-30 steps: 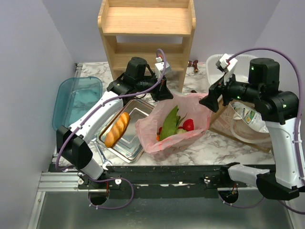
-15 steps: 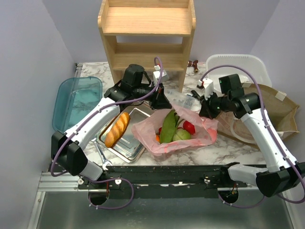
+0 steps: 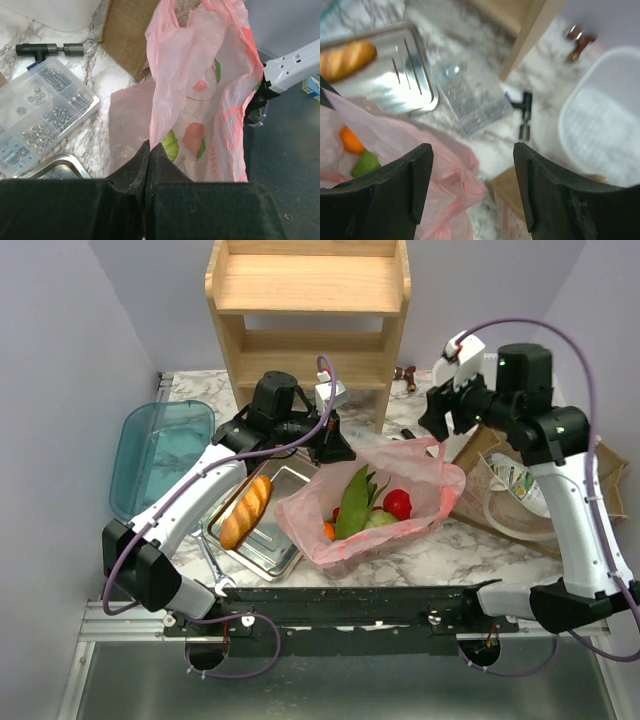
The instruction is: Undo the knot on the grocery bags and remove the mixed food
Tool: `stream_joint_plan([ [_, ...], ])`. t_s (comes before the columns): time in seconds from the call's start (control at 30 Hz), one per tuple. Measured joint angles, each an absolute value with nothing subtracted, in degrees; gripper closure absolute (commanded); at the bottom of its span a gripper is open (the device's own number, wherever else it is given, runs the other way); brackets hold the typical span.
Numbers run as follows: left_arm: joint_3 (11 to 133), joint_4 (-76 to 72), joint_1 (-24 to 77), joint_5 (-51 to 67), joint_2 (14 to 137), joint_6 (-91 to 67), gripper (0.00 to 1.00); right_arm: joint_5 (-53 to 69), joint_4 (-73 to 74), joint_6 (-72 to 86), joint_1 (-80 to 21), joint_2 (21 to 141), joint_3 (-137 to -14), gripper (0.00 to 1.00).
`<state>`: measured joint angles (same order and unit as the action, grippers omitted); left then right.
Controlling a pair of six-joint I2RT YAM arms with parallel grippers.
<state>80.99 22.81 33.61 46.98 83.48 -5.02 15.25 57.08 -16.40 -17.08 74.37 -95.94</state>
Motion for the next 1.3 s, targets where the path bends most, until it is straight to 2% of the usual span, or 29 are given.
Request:
stream_joint_plan([
  [0.1, 81.0, 22.9, 33.6, 46.2, 83.7, -5.1, 1.0, 16.4, 56.5, -15.0, -17.0, 74.3, -104.1, 0.23],
  [0.27, 81.2, 22.9, 33.6, 45.6, 84.5, -5.7, 1.0, 21.6, 58.1, -14.9, -17.0, 72.6, -105.2, 0.18],
  [0.4, 82.1, 22.8, 33.6, 45.6, 85.3, -6.0, 1.0, 24.1, 59.5, -15.4, -19.9, 72.5, -101.4, 0.11],
  [0.6, 84.2, 22.8, 33.6, 45.7, 86.9, -6.1, 1.0, 20.3, 58.7, -17.7, -32.4, 72.4, -91.8, 0.11],
  [0.73, 86.8, 23.4, 33.6, 47.4, 88.5, -5.8, 1.0, 13.6, 54.2, -20.1, -34.5, 71.6, -84.1, 0.11],
  [0.77, 87.5, 23.6, 33.6, 47.9, 88.9, -5.8, 1.0, 11.0, 52.5, -20.9, -34.5, 71.3, -82.0, 0.14],
  [0.8, 88.7, 24.0, 33.6, 49.0, 89.5, -5.4, 1.0, 8.5, 50.6, -21.6, -34.5, 71.0, -79.8, 0.22],
  [0.83, 89.5, 24.2, 33.6, 49.6, 90.0, -5.3, 1.0, 5.8, 48.9, -22.5, -34.5, 70.8, -77.8, 0.37],
  [0.9, 91.0, 25.0, 33.6, 51.2, 90.7, -4.7, 1.0, 0.3, 45.8, -23.6, -34.6, 70.5, -74.0, 0.82],
  [0.93, 92.1, 25.8, 33.6, 52.0, 91.0, -4.3, 0.95, -1.1, 45.0, -24.4, -34.5, 70.5, -73.2, 0.99],
  [0.97, 92.8, 26.2, 33.6, 52.4, 91.2, -4.0, 0.81, -2.6, 44.4, -24.2, -34.6, 70.5, -72.6, 0.99],
  [1.0, 93.6, 27.0, 33.6, 52.5, 91.3, -3.5, 0.59, -3.3, 44.4, -24.1, -34.5, 70.5, -72.5, 0.99],
  [1.03, 94.1, 27.7, 33.6, 52.5, 91.4, -3.2, 0.46, -3.7, 44.4, -23.2, -34.6, 70.3, -72.7, 0.99],
  [1.07, 95.4, 29.3, 33.6, 52.2, 91.4, -2.0, 0.35, -3.8, 44.7, -22.8, -34.6, 70.1, -73.0, 0.99],
  [1.1, 95.7, 29.7, 33.6, 51.7, 91.4, -1.1, 0.3, -3.8, 45.3, -22.0, -34.6, 69.8, -73.5, 0.99],
  [1.17, 99.4, 32.9, 33.4, 50.2, 90.4, 2.4, 0.28, -3.0, 47.0, -19.9, -34.6, 68.9, -74.3, 0.99],
  [1.3, 100.6, 37.3, 37.4, 45.0, 82.2, 10.2, 0.45, 1.8, 50.6, -14.5, -34.5, 64.8, -73.8, 0.99],
])
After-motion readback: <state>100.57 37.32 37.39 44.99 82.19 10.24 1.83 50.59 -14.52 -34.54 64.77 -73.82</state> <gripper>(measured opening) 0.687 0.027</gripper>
